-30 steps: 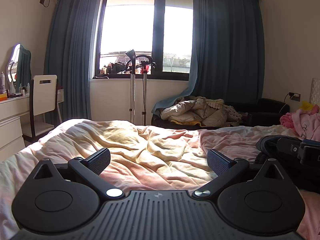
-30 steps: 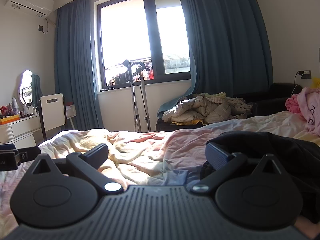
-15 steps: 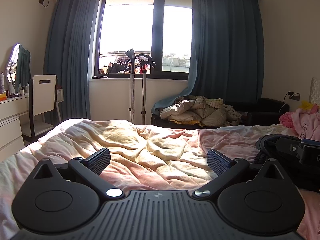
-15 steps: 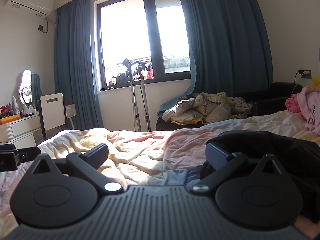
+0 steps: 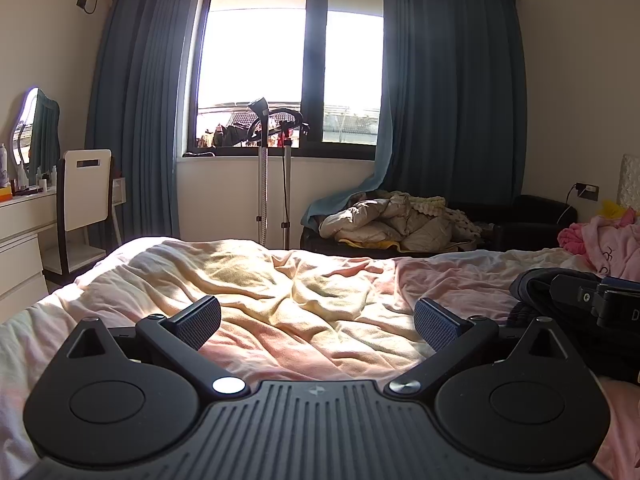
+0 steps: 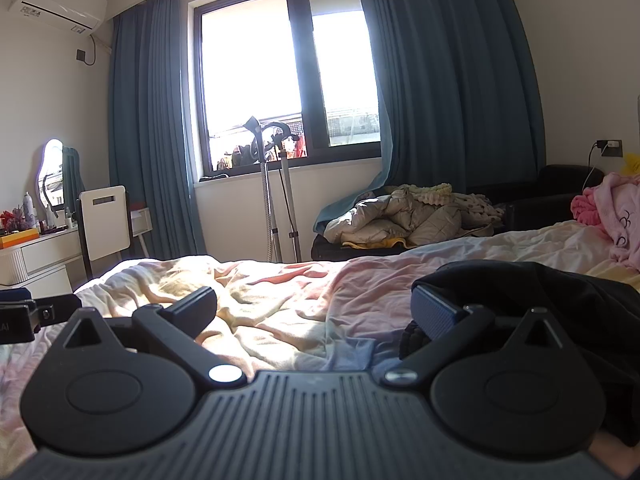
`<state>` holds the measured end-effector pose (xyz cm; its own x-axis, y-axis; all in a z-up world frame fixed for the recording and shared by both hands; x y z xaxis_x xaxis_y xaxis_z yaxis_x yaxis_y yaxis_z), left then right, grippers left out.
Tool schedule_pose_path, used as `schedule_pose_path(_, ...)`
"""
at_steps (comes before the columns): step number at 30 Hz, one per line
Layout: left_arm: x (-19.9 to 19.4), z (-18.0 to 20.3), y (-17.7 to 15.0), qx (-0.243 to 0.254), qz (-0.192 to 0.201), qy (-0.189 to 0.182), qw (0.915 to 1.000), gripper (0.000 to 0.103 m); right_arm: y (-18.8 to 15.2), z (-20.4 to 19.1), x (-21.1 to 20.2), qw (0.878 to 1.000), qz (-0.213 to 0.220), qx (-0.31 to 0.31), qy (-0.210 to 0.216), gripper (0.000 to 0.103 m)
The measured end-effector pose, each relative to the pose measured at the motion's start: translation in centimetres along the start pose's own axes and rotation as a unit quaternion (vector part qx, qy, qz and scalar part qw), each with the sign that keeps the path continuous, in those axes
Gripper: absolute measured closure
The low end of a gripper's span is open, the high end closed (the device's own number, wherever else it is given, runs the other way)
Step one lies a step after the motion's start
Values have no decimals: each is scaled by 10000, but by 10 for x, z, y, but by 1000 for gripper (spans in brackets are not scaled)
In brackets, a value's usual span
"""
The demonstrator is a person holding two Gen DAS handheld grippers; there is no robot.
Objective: Fold clothes
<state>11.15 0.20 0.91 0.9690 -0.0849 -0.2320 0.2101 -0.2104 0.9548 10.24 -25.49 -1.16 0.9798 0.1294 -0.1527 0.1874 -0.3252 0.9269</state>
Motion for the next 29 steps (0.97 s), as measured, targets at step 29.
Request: schedule_pose_path(29, -8, 2, -3, 31, -2, -38, 10000, 0, -3, -2, -2, 10000, -13, -12, -24, 0)
Point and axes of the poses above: each gripper's, at about its wrist camera, not at the fingertips, and x roughly the way its jaws point, z to its right, y to its top, the point moved 7 cm from there along x, roughly the way its jaws point, and after that the axes turned 12 degrees about x, right-handed, at the moved point
